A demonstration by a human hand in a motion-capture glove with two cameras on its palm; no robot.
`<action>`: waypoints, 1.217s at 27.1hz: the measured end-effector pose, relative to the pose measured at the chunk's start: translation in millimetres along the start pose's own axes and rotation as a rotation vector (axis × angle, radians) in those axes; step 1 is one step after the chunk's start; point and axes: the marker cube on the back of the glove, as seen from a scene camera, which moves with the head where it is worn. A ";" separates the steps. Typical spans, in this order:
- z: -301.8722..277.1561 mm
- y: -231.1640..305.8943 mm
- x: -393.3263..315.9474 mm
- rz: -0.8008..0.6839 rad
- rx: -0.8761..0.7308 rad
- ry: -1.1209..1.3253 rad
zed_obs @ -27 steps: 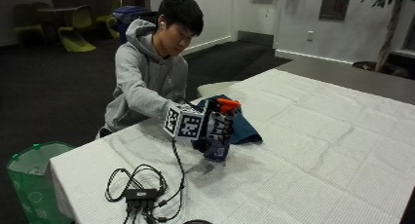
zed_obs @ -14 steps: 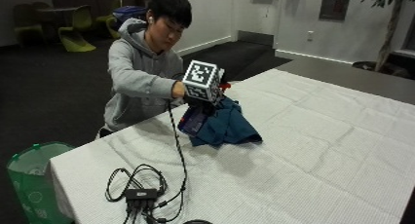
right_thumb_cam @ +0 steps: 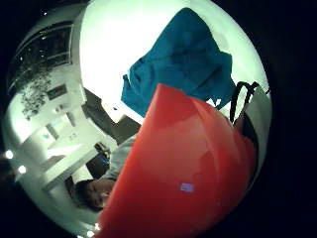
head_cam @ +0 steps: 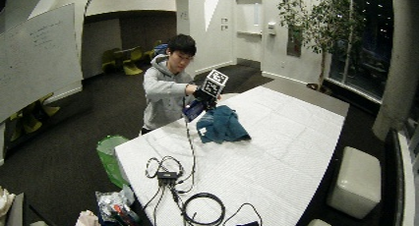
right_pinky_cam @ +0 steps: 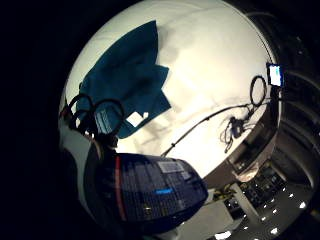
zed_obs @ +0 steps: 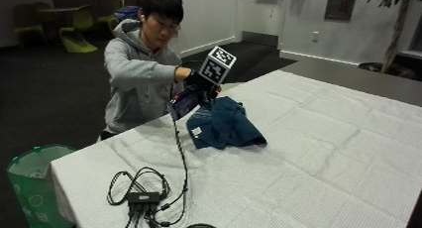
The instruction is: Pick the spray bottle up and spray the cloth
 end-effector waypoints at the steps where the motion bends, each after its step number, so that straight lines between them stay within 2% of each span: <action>1: 6.9 -2.9 -1.8 0.004 -0.015 0.016; 8: 39.8 -21.9 -11.6 0.015 -0.067 0.061; 20: 8.1 -4.2 -37.6 0.038 -0.045 0.156; 33: 41.9 -25.3 -42.9 0.005 -0.077 0.158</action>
